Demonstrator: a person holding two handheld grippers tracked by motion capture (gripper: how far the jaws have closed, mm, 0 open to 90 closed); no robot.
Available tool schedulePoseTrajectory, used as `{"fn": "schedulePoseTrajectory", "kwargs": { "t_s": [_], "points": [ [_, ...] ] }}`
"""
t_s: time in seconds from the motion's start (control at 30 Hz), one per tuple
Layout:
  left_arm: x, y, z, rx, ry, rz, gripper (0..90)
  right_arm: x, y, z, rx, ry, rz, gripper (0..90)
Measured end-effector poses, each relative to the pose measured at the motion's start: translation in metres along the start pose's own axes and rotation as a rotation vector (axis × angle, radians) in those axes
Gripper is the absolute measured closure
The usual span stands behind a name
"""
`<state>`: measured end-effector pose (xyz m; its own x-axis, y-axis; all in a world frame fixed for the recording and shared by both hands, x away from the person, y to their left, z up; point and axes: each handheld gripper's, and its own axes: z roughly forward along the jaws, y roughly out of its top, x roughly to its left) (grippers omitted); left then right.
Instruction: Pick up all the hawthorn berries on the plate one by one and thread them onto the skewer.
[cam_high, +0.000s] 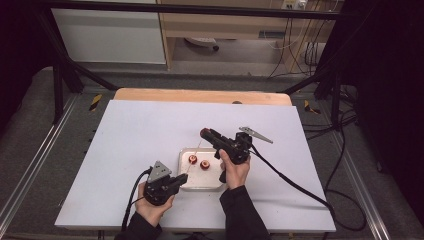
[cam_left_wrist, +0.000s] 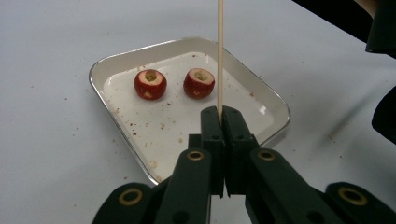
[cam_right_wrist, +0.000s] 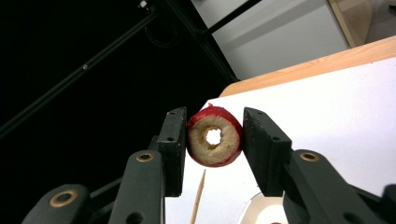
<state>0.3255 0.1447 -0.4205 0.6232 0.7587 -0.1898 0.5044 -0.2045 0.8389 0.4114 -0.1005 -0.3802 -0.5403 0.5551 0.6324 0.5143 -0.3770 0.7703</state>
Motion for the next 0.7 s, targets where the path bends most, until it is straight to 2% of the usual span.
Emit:
{"fn": "schedulePoseTrajectory", "kwargs": {
  "t_s": [0.13,0.7],
  "points": [
    [-0.0016,-0.001,0.0009,-0.01,0.006,0.005,88.6,-0.0002,-0.0026,0.0016,-0.016,0.007,0.012,61.6],
    [-0.0009,-0.0015,0.0008,-0.015,0.004,-0.001,88.5,-0.0006,-0.0073,0.0035,-0.01,0.021,0.026,61.6]
  ]
}}
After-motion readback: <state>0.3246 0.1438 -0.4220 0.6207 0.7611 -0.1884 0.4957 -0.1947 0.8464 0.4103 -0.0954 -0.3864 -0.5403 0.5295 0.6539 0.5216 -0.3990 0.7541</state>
